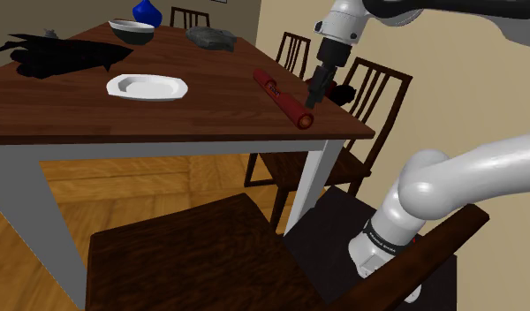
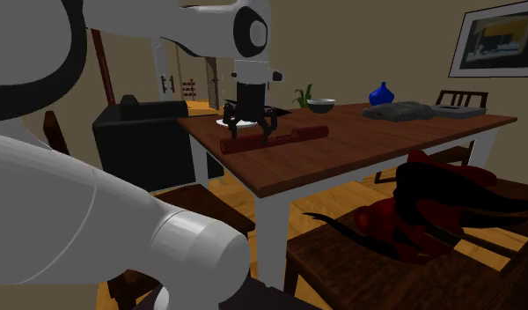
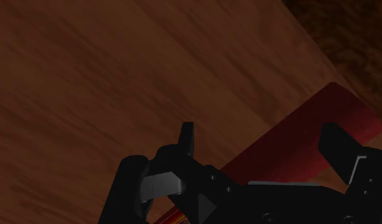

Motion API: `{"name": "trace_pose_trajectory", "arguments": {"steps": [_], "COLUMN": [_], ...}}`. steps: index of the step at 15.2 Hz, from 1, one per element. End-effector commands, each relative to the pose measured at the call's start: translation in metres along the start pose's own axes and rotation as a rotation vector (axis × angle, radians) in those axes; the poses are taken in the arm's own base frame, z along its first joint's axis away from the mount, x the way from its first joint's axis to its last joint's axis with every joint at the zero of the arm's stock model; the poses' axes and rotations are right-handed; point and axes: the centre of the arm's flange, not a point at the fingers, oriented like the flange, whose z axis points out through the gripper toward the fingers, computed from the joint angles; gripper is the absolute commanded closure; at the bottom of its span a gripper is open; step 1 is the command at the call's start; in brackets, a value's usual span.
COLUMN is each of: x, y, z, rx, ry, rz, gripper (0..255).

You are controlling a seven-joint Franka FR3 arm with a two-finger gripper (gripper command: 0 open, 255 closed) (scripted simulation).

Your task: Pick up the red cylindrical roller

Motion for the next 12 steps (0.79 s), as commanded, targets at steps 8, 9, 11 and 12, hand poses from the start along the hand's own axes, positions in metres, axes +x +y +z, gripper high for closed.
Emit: {"name": "trace_pose_trajectory", "arguments": {"steps": [8,9,11,12], "x": [0.097,0.110,0.136,0.149], "y": [0.013,0.017,0.029,0.036], "z": [-0.004,-0.005,-0.006,-0.006], "rx": [-0.099,-0.114,-0.142,-0.156], "ry": [-0.043,-0.049,-0.062,-0.068], "rz": [0.377,0.430,0.538,0.592], "gripper": [0,0,0,0]}}
